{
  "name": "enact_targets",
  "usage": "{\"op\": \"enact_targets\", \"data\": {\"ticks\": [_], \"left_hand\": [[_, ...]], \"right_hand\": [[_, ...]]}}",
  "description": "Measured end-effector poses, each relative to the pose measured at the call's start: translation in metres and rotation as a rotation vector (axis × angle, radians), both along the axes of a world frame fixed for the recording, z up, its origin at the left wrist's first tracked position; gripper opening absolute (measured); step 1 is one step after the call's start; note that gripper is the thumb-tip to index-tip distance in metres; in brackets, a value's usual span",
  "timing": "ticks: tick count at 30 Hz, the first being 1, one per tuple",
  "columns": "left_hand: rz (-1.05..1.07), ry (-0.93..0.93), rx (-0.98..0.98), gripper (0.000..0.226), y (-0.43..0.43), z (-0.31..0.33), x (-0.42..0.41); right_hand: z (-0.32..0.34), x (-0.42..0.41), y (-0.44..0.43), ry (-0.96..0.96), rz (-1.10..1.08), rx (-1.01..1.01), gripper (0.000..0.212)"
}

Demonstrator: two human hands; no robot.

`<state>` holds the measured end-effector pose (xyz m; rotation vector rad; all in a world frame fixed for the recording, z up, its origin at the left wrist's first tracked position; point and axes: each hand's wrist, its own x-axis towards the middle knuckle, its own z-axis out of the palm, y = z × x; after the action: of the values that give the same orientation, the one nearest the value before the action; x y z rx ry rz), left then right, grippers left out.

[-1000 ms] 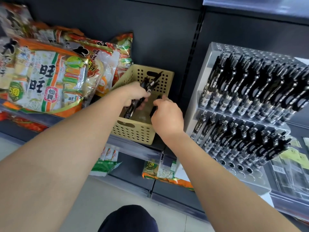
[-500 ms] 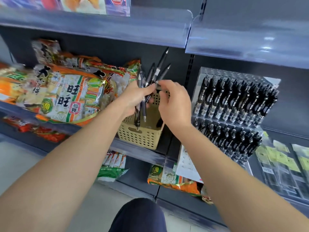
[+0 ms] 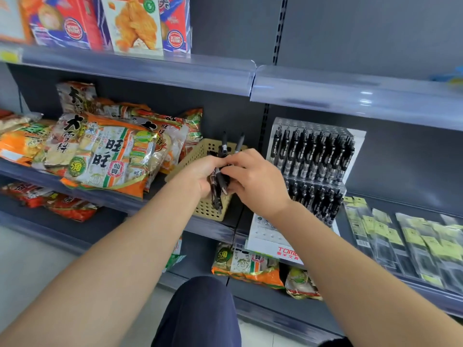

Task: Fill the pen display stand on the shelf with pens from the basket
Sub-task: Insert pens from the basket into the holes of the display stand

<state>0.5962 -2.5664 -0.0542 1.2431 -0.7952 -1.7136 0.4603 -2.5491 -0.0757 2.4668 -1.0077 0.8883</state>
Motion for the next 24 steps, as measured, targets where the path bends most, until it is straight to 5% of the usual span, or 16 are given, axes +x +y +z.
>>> {"op": "enact_targets", "data": {"ticks": [7,11,18,24], "left_hand": [[-0.040,0.087,-0.044,0.017,0.018,0.007,-0.007],[-0.069,0.092,-0.044,0.016,0.024,0.003,-0.009],[-0.154,0.072,-0.190,0.009,0.041,-0.020,-0.022],[-0.331,0.010,-0.125,0.011,0.037,-0.035,-0.028]], "right_hand": [[0.001,-0.015,0.020,-0.039,-0.005,-0.159,0.029],[0.011,-0.019,0.033,-0.225,-0.089,-0.117,0.026],[0.034,-0.016,0.045,-0.811,-0.128,0.360,0.009],[0.038,-0.031,0.053,-0.900,0.084,0.850,0.006]]}}
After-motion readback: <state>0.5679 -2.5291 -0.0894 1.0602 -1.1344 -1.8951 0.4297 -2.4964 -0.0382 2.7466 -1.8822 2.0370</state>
